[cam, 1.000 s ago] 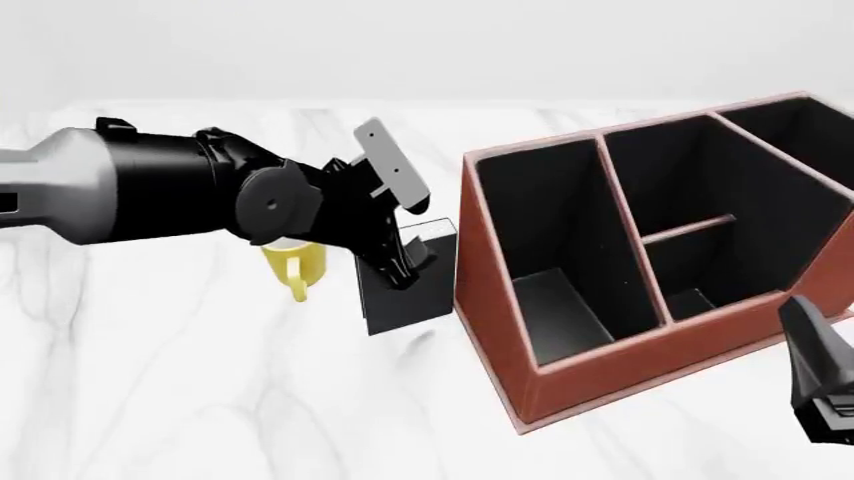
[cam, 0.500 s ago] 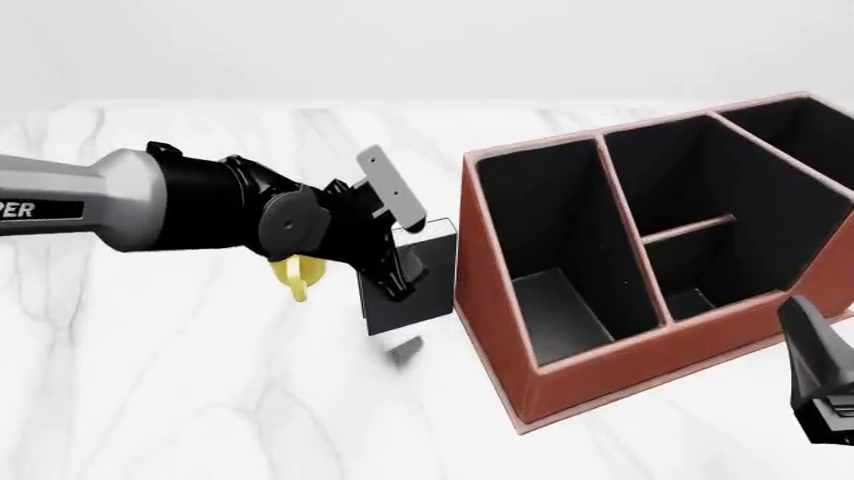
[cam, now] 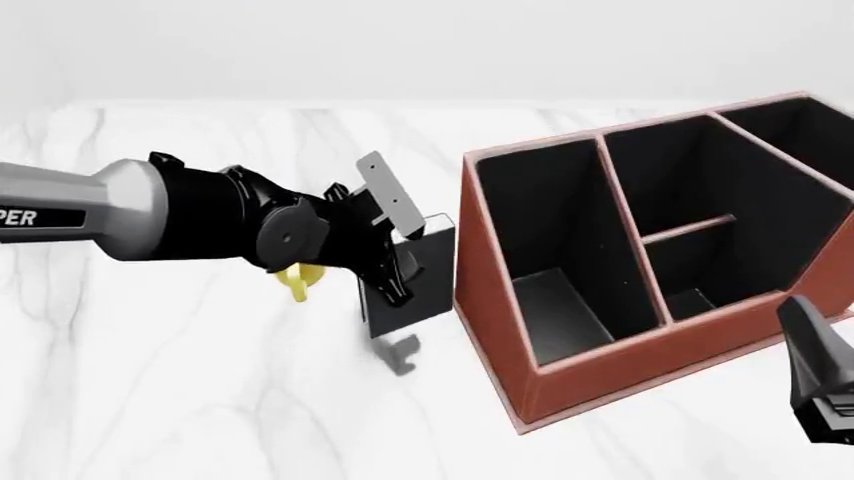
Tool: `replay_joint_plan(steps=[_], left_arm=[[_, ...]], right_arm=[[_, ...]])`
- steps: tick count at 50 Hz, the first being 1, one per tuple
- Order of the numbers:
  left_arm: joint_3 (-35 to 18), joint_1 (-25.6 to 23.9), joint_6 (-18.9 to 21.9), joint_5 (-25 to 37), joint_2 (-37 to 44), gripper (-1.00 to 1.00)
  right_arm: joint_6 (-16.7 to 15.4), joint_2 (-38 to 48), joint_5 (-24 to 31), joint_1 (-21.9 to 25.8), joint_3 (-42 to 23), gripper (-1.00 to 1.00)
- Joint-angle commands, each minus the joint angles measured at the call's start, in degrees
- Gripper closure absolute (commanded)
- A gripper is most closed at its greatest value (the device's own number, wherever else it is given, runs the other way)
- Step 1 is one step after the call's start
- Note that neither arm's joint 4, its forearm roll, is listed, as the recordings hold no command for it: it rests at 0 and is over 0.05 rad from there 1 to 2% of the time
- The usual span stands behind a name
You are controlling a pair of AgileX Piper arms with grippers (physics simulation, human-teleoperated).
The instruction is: Pick up the book and place it in the back compartment of the caddy.
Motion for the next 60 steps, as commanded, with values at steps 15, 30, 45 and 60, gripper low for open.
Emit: replay_joint_plan(steps=[15,30,45,60], left_arm=[[-16.3,4.0,-2.3,24.2,-22.0,1.0],[-38.2,0.9,-0.5,41.6,-23.8,1.0],[-50.0,-8.6,-0.8,42.5,-19.9,1.0],[-45.6,-24.8,-7.1,18.6,-6.8,1.0]], right_arm=[[-0.1,-0.3,0.2,-0.1,-0.1,-1.0],[-0.2,-0.4,0.1,-0.1,0.0,-1.0],[-0.2,-0.5,0.1,0.0,-0.1,-1.0],[-0.2,-0.4,0.2,0.0,0.0,-1.0]])
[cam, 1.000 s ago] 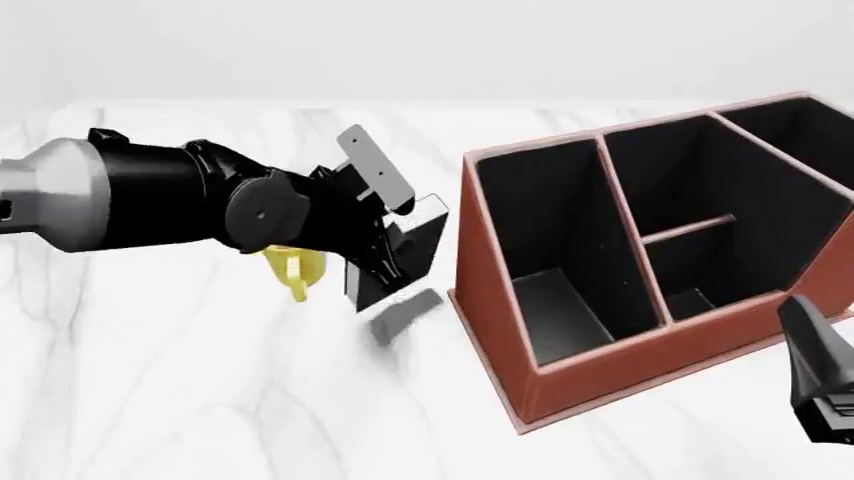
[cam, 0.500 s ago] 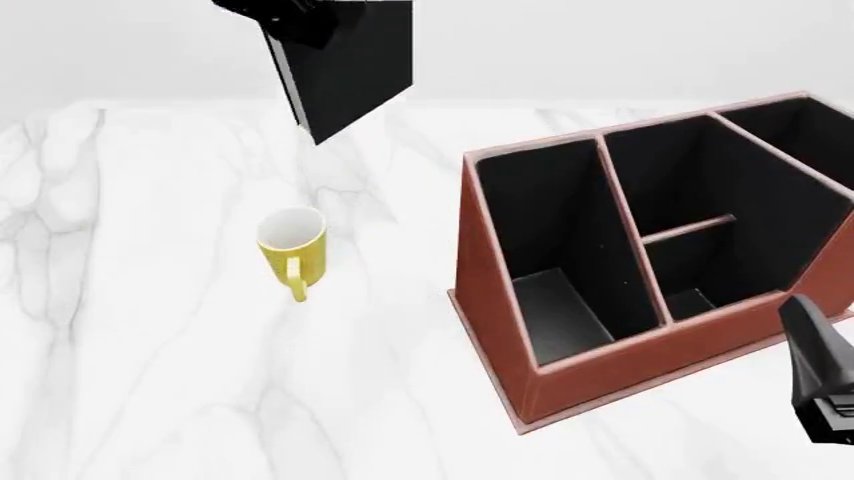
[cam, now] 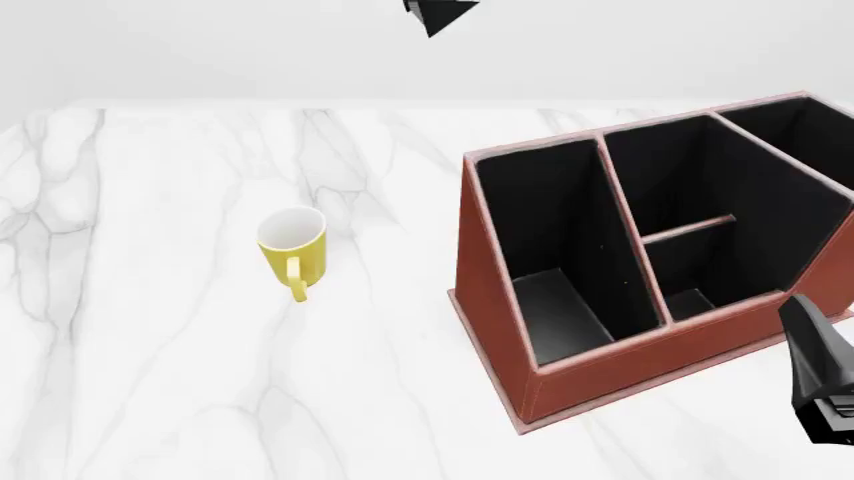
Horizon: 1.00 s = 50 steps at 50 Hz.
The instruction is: Pick up the book and place it in the back compartment of the caddy.
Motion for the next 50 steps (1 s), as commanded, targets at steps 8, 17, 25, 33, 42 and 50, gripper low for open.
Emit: replay_joint_plan(steps=[8,17,25,33,42,50], left_arm=[[5.1,-14.6,-4.6,-20.7,10.7,1.0],[7.0,-15.3,-5.0,-23.4,11.8,1.0],[8.6,-16.6,-6.0,-26.0,12.9,1.0],[9.7,-17.3,-6.5,-28.5,15.6,1.0],[6.1,-16.8,-6.8,-29.1,21.3,1.0],[3.3,-16.8,-7.4,-30.4,25.1,1.0]], right_arm=[[0.0,0.0,0.1,0.1,0.0,-1.0],[-0.1,0.0,0.1,0.1,0.0,-1.0],[0.0,0.0,0.0,0.1,0.0,-1.0],[0.0,0.0,0.0,0.1,0.0,-1.0],[0.1,0.1,0.0,0.1,0.1,-1.0],[0.3,0.2,-0.1,0.1,0.1,-1.0]])
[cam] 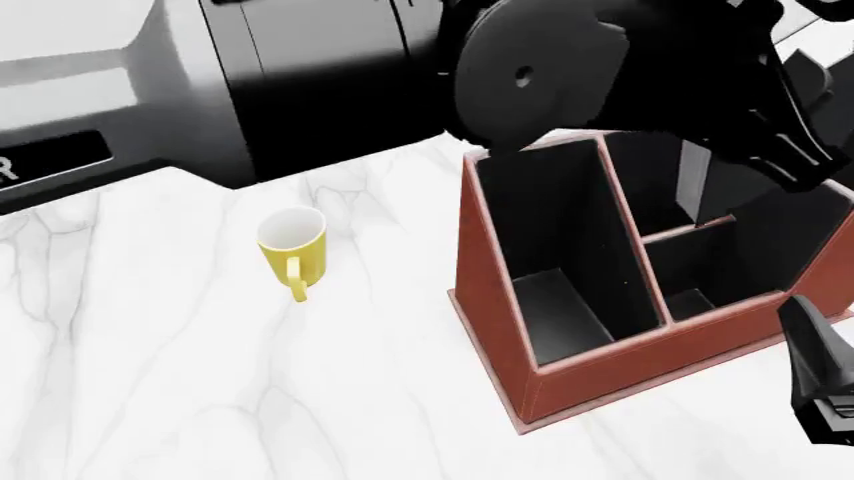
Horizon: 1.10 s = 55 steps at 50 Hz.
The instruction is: Pick up the book and place it in the back compartment of the caddy.
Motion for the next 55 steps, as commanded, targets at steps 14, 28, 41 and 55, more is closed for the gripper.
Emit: replay_joint_plan(steps=[14,28,41,55], left_arm=[[-5.7,0.6,-0.4,-2.8,9.9,1.0],[-6.1,1.3,-0.1,-3.5,13.6,1.0],[-4.5,1.4,-0.8,-6.5,15.1,1.0],[-3.3,1.6,-2.0,-9.2,15.9,1.0]], right_arm=[[0.5,0.3,-0.2,0.1,0.0,-1.0],[0.6,0.2,-0.1,0.1,0.0,-1.0],[0.7,0.3,-0.1,0.1,0.0,-1.0],[0.9,0.2,0.0,0.2,0.0,-1.0]])
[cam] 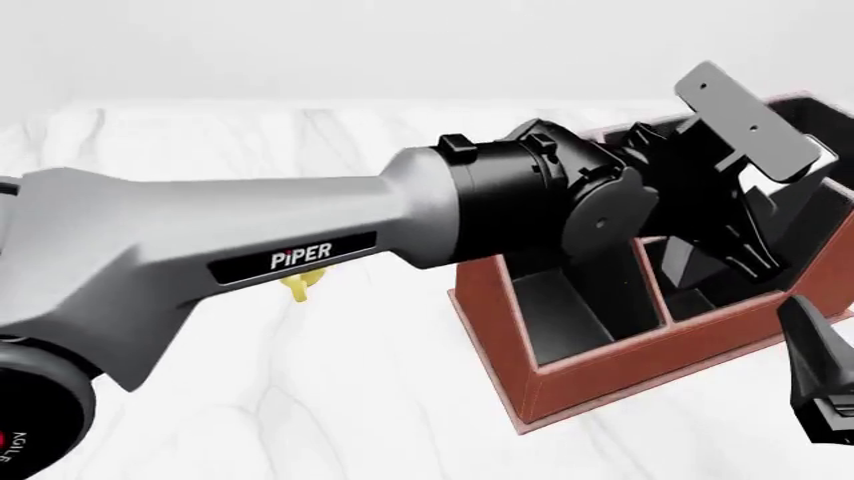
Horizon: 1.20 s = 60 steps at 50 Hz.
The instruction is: Pick up the book and place it in the back compartment of the caddy.
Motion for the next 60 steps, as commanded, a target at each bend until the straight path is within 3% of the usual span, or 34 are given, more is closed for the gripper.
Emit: replay_joint_plan(steps=[1,20,46,47,60], left_arm=[[0.3,0.2,-0.4,-2.5,0.2,1.0],[0.0,1.0,1.0,-4.6,3.5,1.0],[0.8,0.8,0.0,-6.6,4.5,1.0],[0.6,0.8,0.0,-6.3,4.7,-1.0],[0.0,0.7,0.1,-5.5,4.3,-1.0]], right_arm=[[0.1,0.0,0.0,0.1,0.0,-1.0],[0.4,-0.1,0.1,0.2,0.0,-1.0],[0.6,-0.3,0.4,0.3,-0.1,-1.0],[0.6,-0.3,0.4,0.3,-0.1,-1.0],[0.5,-0.4,0.4,0.2,0.1,-1.0]])
